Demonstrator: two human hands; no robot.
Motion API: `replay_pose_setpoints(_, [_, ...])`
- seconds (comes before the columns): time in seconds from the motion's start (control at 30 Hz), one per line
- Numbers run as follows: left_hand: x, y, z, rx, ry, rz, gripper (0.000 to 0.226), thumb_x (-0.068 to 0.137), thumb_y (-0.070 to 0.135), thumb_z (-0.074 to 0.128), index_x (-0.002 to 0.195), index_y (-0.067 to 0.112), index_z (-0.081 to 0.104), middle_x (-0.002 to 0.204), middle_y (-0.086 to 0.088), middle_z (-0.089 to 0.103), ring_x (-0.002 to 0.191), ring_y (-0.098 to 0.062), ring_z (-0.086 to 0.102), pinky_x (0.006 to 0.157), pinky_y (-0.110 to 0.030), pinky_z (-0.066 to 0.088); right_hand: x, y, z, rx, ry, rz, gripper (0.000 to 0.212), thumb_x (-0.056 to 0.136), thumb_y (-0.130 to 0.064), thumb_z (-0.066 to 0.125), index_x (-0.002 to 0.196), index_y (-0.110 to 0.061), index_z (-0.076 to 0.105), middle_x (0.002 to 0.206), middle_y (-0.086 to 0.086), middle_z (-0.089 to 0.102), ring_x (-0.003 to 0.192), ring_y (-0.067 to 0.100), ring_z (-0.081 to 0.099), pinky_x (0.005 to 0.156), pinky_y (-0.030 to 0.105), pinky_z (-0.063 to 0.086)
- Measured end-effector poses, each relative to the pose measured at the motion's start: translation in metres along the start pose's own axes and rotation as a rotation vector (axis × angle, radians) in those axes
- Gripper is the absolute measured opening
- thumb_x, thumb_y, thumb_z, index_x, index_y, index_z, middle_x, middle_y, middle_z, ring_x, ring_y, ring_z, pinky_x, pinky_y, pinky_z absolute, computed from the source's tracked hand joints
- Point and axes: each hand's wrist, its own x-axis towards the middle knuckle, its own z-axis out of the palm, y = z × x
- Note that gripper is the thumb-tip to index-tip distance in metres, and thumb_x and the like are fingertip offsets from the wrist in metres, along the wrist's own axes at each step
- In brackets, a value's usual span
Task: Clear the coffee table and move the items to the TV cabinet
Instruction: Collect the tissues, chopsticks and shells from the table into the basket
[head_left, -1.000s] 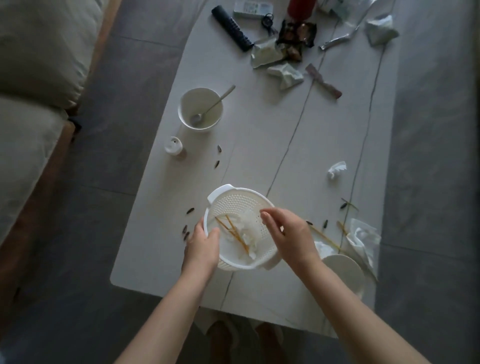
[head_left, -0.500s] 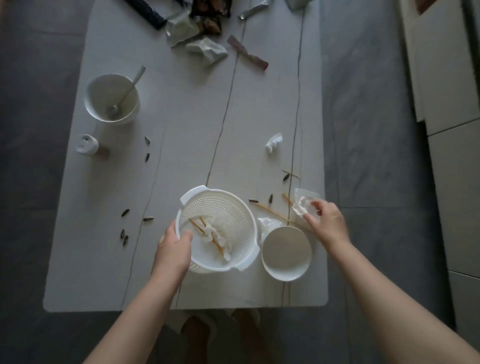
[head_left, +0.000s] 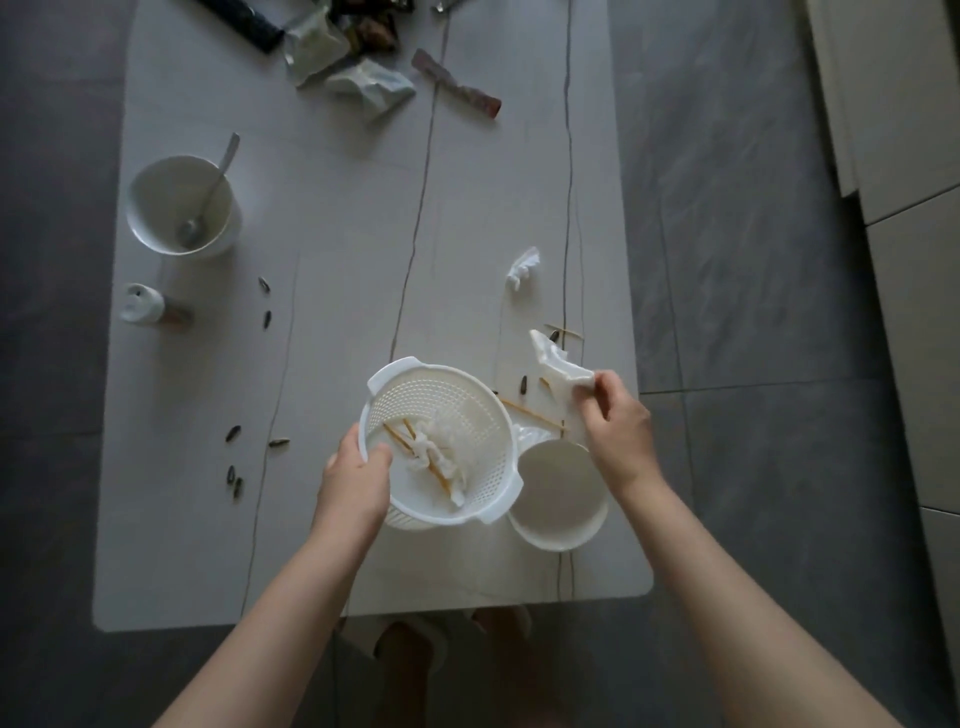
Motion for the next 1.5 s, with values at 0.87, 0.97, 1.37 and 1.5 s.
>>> replay_pose_setpoints(0.87, [0.009,-0.025,-0.027,-0.010,0.022,-0.002,0.040,0.089,0.026,0.040,0.128,0.035,0.043,0.118,-0.004,0.052,0.100,-0.027,0.056,0.089,-0.054,0.051,0.024,-0.007,0.091,-0.909,-0.432,0.156,0.019,0.089,-0.009,0.044,0.098,-0.015,0.060,0.109,0.008,0.062,0.103,0.028,0.059,0.076,0.030,0.037])
replay_pose_setpoints(0.97, [0.009,-0.023,-0.028,-0.010,0.021,0.004,0.041,0.088,0.026,0.040,0.128,0.033,0.044,0.120,-0.005,0.052,0.103,-0.029,0.056,0.090,-0.054,0.050,0.023,-0.019,0.084,-0.653,-0.272,0.110,0.016,0.094,-0.018,0.045,0.103,-0.015,0.058,0.108,0.009,0.064,0.099,0.029,0.058,0.074,0.029,0.038])
replay_pose_setpoints(1.37, [0.010,0.007,-0.025,-0.098,0.027,0.020,0.042,0.088,0.034,0.043,0.129,0.028,0.048,0.124,-0.009,0.057,0.113,-0.033,0.055,0.095,-0.054,0.047,-0.012,-0.109,0.060,0.085,-0.181,-0.163,0.010,0.088,-0.024,0.063,0.097,-0.025,0.060,0.081,-0.013,0.062,0.073,-0.002,0.059,0.063,0.006,0.044])
replay_pose_setpoints(1.5, [0.017,0.018,-0.027,-0.136,0.037,0.053,0.038,0.089,0.035,0.044,0.126,0.028,0.050,0.121,-0.009,0.058,0.110,-0.032,0.057,0.094,-0.053,0.048,-0.006,-0.109,0.070,0.007,-0.262,-0.167,0.016,0.089,-0.025,0.062,0.104,-0.020,0.064,0.090,-0.002,0.067,0.081,0.011,0.064,0.075,0.022,0.051])
